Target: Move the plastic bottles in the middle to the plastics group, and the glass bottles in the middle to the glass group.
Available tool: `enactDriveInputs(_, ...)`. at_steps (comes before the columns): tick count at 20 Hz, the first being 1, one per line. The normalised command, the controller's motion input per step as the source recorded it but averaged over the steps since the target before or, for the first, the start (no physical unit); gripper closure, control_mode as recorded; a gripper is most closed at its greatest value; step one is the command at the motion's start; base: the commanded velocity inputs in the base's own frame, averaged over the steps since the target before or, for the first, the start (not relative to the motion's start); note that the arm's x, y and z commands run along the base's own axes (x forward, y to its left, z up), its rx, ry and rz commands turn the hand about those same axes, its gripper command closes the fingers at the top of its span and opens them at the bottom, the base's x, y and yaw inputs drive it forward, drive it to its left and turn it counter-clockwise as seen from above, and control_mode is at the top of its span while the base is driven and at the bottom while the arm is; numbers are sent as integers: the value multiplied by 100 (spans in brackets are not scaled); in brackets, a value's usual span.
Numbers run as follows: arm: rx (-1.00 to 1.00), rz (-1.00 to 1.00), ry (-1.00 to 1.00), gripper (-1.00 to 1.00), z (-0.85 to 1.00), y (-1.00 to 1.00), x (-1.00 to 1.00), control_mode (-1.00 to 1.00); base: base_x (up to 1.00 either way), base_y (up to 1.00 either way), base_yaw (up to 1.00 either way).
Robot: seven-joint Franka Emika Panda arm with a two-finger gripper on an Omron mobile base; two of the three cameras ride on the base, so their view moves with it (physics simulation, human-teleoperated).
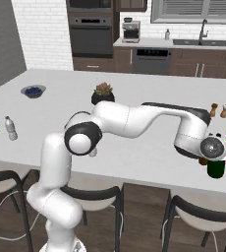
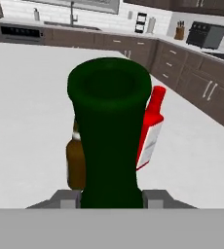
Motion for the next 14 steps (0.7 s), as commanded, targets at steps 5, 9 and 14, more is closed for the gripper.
enactDriveInputs(5,0,0,-5,100,-24,-12,11,-100,0,0,0)
enactDriveInputs(9,0,0,0,100,-18,-6,28,-100,0,0,0)
enactDriveInputs(14,0,0,0,100,-22,-7,44,-100,0,0,0)
